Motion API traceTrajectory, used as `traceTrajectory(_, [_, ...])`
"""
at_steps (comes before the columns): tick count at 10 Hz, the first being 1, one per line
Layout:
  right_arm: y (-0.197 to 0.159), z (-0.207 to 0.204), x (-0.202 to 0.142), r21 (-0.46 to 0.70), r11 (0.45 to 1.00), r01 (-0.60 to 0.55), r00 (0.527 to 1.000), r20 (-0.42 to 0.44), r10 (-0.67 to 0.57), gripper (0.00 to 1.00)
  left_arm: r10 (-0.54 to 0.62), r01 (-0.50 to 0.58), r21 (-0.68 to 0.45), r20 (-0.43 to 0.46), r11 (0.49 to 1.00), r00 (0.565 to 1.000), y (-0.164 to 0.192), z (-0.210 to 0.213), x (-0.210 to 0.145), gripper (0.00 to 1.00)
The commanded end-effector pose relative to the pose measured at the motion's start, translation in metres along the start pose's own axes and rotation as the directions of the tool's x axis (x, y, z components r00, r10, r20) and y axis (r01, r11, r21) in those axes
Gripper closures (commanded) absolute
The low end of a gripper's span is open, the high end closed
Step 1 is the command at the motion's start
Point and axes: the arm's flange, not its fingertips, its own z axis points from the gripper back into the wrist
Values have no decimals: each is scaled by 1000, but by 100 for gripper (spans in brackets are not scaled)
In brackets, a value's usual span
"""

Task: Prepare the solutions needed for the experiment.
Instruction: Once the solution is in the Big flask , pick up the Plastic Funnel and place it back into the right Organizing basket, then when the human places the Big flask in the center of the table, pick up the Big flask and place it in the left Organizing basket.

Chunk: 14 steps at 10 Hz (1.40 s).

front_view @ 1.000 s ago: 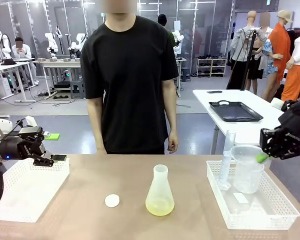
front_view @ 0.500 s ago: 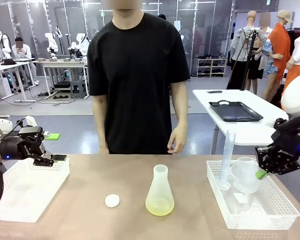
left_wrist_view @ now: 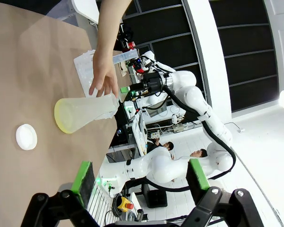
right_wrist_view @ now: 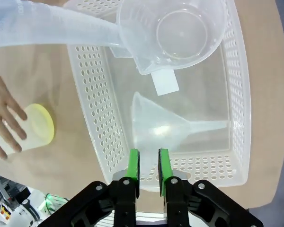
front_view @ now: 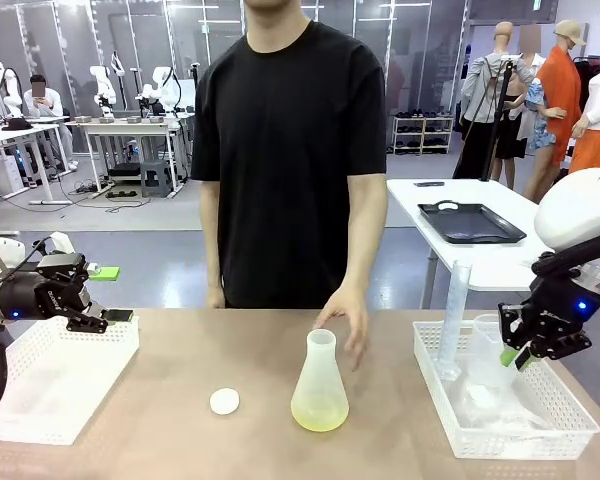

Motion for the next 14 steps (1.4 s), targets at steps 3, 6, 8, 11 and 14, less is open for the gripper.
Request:
traceTrajectory(3, [2, -2, 1, -4, 1000, 7, 1000, 3, -7, 37, -1, 1, 5, -7, 1000, 1000, -2, 0, 0, 0])
traceTrajectory(6, [2, -2, 1, -4, 1000, 7, 1000, 3, -7, 37, -1, 1, 5, -7, 1000, 1000, -2, 0, 0, 0])
traceTrajectory(8, [2, -2, 1, -4, 1000, 7, 1000, 3, -7, 37, -1, 1, 5, -7, 1000, 1000, -2, 0, 0, 0])
traceTrajectory(11, [2, -2, 1, -4, 1000, 7, 1000, 3, -7, 37, -1, 1, 5, -7, 1000, 1000, -2, 0, 0, 0])
traceTrajectory(14, [2, -2, 1, -4, 1000, 7, 1000, 3, -7, 37, -1, 1, 5, -7, 1000, 1000, -2, 0, 0, 0])
